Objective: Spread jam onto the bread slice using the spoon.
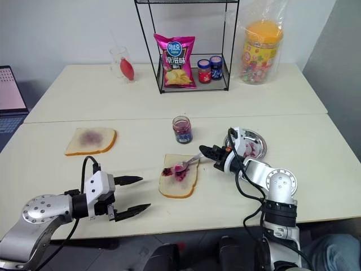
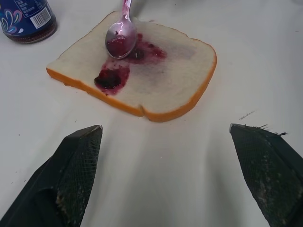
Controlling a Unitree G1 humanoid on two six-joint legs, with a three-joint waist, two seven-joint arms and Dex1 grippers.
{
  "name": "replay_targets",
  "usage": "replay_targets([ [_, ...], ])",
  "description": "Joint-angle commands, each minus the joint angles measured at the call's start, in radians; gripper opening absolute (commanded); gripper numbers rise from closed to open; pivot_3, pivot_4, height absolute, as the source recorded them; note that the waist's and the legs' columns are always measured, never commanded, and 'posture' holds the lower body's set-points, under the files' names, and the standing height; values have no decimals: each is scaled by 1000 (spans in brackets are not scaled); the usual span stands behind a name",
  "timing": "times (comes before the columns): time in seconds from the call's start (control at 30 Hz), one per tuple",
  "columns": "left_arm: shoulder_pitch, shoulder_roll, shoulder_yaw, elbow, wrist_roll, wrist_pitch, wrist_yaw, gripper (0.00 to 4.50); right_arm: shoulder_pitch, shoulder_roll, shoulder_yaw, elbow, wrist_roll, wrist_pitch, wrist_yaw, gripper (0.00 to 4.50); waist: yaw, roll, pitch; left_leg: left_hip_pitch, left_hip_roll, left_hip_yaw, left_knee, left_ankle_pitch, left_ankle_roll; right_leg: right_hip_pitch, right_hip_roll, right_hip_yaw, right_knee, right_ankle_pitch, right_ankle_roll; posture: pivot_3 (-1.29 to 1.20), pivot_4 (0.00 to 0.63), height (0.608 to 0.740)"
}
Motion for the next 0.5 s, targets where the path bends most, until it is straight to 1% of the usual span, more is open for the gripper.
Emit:
replay_targets([
  [0.03, -9, 0, 13, -17, -2, -14, 3, 4500, 0, 20, -9, -42, 52, -2, -25, 27, 0, 0, 0, 0, 0, 0, 0, 0, 0, 0, 0, 0, 0, 0, 0, 0, 150, 740],
  [0.13, -14, 1, 11, -17, -3, -11, 3, 4500, 0, 35, 5, -39, 45, -10, -37, 27, 0, 0, 0, 0, 0, 0, 0, 0, 0, 0, 0, 0, 0, 0, 0, 0, 150, 740],
  [0.27, -21, 1, 8, -19, -2, -6, 3, 4500, -8, 58, 59, -32, -7, -28, -44, 27, -2, 0, 0, 0, 0, 0, 0, 0, 0, 0, 0, 0, 0, 0, 0, 0, 150, 740],
  [0.5, -38, 1, 0, -23, -3, 8, 6, 4500, -16, 59, 118, -11, -84, -69, -18, 27, -2, 0, 0, 0, 0, 0, 0, 0, 0, 0, 0, 0, 0, 0, 0, 0, 150, 740],
])
